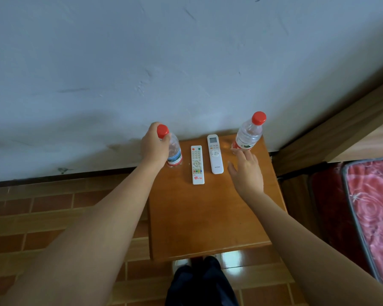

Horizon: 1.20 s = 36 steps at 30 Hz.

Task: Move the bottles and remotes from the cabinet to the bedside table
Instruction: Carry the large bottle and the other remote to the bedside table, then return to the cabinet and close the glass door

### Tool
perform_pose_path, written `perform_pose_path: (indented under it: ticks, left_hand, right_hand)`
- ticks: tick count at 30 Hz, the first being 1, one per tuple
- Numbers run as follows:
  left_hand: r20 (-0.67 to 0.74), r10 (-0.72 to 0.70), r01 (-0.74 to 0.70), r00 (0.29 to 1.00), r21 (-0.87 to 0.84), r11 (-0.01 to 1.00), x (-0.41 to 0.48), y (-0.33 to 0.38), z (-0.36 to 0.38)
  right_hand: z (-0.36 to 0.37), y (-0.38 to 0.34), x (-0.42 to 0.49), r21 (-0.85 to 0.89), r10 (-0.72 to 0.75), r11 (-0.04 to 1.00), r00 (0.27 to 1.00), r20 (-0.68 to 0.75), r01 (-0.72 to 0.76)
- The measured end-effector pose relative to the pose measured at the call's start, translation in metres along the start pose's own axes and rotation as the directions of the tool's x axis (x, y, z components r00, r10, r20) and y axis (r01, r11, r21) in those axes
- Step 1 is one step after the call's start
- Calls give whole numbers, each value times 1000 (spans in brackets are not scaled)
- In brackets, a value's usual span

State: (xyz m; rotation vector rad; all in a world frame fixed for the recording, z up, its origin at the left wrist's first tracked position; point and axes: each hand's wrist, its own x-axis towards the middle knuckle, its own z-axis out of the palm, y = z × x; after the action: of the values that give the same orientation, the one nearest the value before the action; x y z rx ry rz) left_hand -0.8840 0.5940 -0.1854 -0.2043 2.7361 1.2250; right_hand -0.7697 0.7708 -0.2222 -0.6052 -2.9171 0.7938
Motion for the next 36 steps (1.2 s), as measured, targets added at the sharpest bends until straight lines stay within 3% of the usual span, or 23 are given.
perform_pose_path:
  ticks: [7,16,21,24,30,36]
  left_hand:
    - [-28,41,-41,999,8,999,7,-2,2]
    - [76,58,-64,995,70,995,3,11,-15]
    - [-11,143,-143,990,-7,990,-18,32,-74]
    - [-84,231,-227,969,53,972,-45,38,-135]
    - [-286,280,-202,916,273,940,-131,24,-269]
    - [-503,214,65,837,481,874,-253,-23,-375]
  right_hand:
    - [8,3,-1,-23,-51,998,999,11,51]
    - [-14,-14,2,-82,-215,973,977,13,215]
    - [-61,-61,3,-46,-334,942,943,-1,333]
    - [-95,-108,-1,11,-424,906,906,3,424]
    - [-141,-221,-32,146,-694,717,717,60,682]
    - [-153,-333,-114,289,-911,412,390,132,864]
